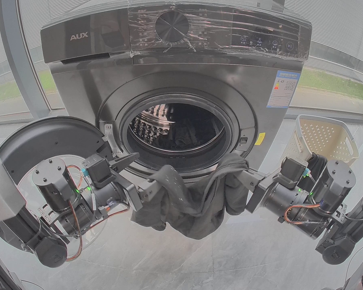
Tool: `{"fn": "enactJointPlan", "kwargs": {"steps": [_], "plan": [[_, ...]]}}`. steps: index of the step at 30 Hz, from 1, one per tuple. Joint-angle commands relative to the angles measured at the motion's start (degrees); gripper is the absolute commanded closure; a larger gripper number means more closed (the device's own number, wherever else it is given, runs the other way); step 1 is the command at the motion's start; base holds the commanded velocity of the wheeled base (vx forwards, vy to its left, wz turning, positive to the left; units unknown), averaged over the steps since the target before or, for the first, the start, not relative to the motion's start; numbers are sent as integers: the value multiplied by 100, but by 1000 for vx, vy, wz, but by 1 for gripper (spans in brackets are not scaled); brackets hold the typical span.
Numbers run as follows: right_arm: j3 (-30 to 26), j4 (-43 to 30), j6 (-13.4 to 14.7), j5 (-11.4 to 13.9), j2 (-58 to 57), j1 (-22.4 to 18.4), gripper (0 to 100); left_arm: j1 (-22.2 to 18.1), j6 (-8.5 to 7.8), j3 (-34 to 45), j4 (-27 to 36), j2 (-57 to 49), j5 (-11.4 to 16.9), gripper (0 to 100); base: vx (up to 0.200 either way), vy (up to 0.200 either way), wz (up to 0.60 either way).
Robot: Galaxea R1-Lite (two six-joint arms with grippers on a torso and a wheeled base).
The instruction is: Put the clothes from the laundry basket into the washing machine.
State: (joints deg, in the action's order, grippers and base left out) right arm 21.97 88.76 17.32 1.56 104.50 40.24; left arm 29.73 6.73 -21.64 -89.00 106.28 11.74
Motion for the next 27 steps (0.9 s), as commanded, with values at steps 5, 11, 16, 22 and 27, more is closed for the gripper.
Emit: {"fn": "enactJointPlan", "kwargs": {"steps": [5,11,16,22,27], "plan": [[124,1,61,-95,501,467,100,595,-102,72,-12,596,-40,0,0,0,0],[343,1,43,-86,466,573,100,709,-119,-121,-12,895,21,0,0,0,0],[545,-8,-1,-103,422,581,100,903,-119,-200,-12,1114,-31,0,0,0,0],[668,-8,-18,-103,317,652,100,938,-119,-315,-21,1440,-40,0,0,0,0],[774,-8,-18,-103,326,766,100,885,-137,-631,-21,1905,-40,0,0,0,0]]}}
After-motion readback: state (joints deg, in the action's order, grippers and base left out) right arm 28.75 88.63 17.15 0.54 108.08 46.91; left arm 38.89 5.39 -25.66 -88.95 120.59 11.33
